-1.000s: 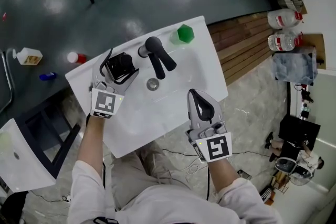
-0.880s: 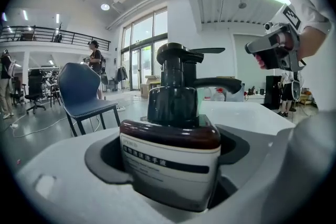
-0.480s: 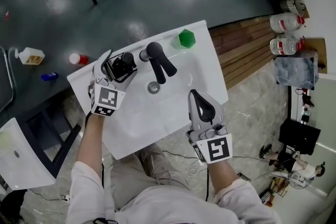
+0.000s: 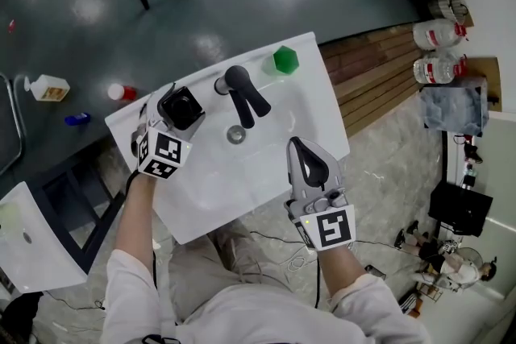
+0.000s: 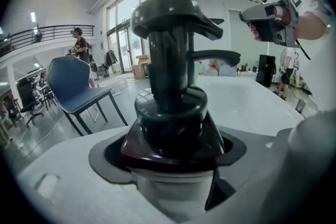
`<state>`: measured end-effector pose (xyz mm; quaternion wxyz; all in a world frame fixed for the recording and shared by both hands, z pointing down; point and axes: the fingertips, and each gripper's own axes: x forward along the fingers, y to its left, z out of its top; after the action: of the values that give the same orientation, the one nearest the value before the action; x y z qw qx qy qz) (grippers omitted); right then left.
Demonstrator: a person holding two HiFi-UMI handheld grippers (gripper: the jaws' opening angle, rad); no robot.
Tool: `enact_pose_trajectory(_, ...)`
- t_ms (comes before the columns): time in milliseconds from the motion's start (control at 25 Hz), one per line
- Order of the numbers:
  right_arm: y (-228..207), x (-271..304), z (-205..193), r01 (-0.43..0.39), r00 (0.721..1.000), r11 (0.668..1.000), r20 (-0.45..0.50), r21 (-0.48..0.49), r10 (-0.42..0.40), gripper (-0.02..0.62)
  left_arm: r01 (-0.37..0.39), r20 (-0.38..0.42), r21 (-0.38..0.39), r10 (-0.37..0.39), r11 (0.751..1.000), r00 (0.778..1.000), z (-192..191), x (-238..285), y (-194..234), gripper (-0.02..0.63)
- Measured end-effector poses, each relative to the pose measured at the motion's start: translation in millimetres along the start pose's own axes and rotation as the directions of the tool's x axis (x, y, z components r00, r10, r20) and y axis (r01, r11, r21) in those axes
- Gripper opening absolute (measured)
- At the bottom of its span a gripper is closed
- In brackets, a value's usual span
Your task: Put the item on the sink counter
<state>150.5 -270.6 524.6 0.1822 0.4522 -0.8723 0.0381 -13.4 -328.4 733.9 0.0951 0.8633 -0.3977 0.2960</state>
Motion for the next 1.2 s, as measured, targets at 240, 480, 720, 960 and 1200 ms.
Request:
enact_pose_trajectory(240,1,-6,-2,0.013,1.0,1.0,-0.008,0.004,-0.013,0.003,0.166,-0.084,0.164,-0.153,0.973,0.985,-9,1,-11,0.385)
enact_pose_trajectory(480,-1,-12,-1,0.038,0.999,0.999,-0.009,0.01,-0.038,0.003,0.216,-0.106,0.223,-0.196,0.951,0.975,-7,1,-13,0.383)
enact_pose_trajectory(720,0,-16,3,0.048,0.999,0.999,-0.006,0.012,-0.048,0.003,0.229,-0.104,0.207,-0.212,0.951,0.972,-7,0,-14,0.391)
enact_pose_trajectory(960,5,-18,8,0.04,0.999,0.999,0.0,0.004,-0.04,0.003,0.241,-0.077,0.18,-0.23,0.954,0.97,-6,-9,-10,0.454)
enact_pose_trajectory(1200,11,-20,18,0.035,0.999,0.999,0.016,-0.001,-0.035,0.003,0.226,0.022,0.081,-0.228,0.971,0.973,10,-39,2,0.454)
